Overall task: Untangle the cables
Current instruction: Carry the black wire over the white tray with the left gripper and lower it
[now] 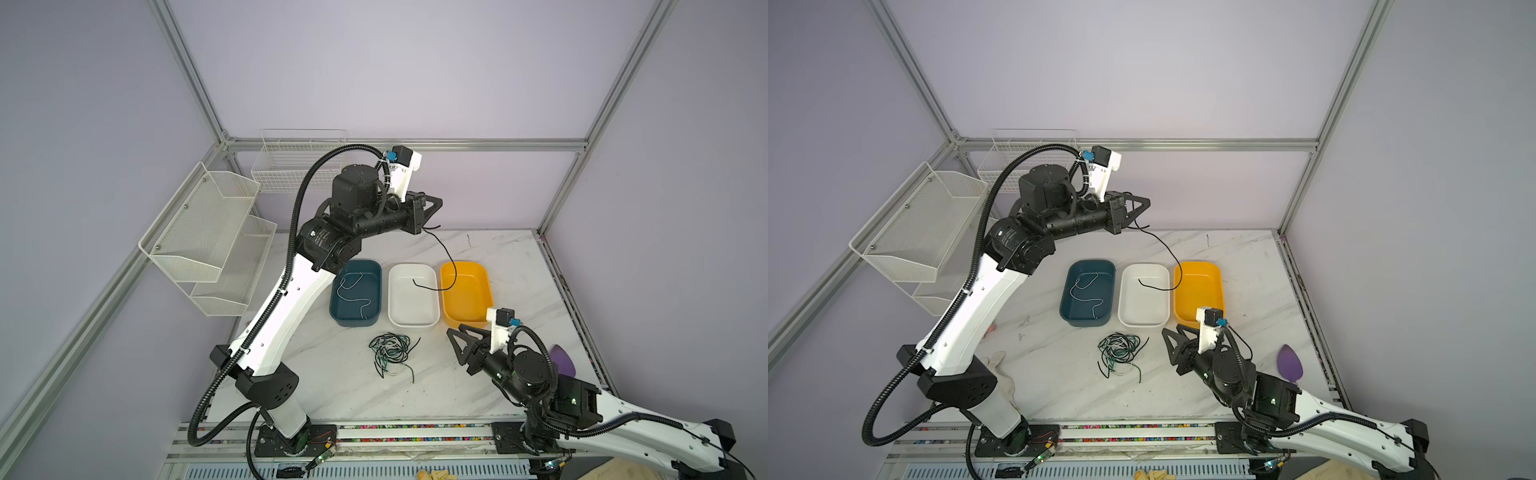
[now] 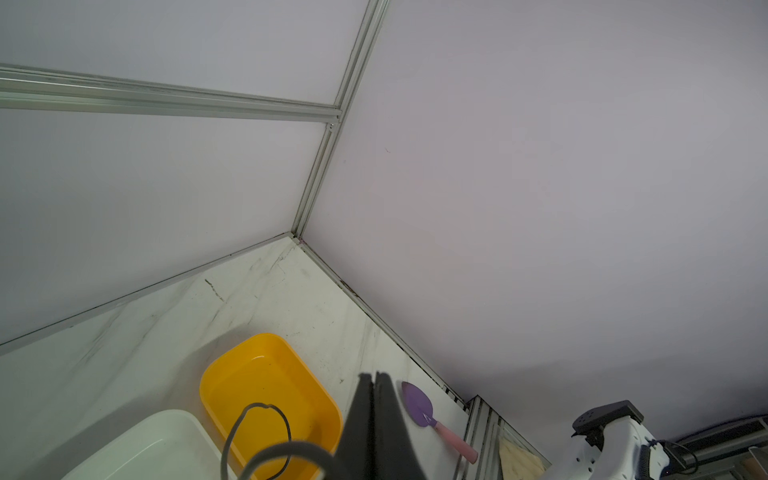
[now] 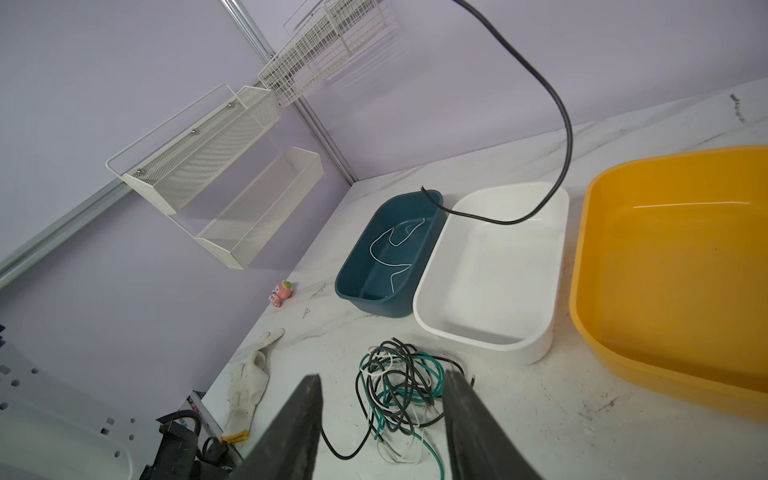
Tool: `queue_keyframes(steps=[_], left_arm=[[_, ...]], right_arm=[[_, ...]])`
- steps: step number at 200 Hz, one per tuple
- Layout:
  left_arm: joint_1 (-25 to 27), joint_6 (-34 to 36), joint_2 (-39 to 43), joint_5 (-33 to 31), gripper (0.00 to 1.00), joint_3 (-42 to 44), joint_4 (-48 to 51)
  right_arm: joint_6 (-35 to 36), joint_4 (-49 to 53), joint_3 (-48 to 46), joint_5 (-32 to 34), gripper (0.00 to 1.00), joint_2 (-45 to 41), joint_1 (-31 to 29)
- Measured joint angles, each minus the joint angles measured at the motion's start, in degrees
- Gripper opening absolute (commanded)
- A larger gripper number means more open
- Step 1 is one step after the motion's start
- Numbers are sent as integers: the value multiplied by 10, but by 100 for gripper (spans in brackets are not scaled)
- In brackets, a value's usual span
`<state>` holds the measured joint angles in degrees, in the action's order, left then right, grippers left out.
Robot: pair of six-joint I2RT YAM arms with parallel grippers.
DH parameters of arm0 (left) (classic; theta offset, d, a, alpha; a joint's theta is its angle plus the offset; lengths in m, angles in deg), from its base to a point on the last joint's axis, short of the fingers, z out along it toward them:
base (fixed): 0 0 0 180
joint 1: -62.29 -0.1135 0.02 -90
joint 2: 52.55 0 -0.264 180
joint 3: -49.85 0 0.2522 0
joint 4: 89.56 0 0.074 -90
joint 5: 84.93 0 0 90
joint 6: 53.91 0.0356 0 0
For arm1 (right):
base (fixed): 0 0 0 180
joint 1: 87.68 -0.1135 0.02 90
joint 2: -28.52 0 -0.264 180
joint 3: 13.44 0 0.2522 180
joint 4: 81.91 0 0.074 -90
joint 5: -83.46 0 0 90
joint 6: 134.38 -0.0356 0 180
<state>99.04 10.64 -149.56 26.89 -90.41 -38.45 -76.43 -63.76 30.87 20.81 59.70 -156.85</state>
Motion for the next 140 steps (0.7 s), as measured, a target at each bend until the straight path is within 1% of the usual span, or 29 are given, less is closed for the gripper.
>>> queue_keyframes(steps=[21,46,95,140], left_arm=[[-7,2,0,8,0,35,-24],[-9,10,0,9,0,106,-57],[-11,12,-1,-2,0,251,-98],[-11,12,-1,-16,0,312,-132]], right_arm=[[0,26,3,7,51,-18,0],[1,45,9,12,51,-40,0],[8,55,19,11,51,-36,0],[14,53,20,-2,51,-13,0]])
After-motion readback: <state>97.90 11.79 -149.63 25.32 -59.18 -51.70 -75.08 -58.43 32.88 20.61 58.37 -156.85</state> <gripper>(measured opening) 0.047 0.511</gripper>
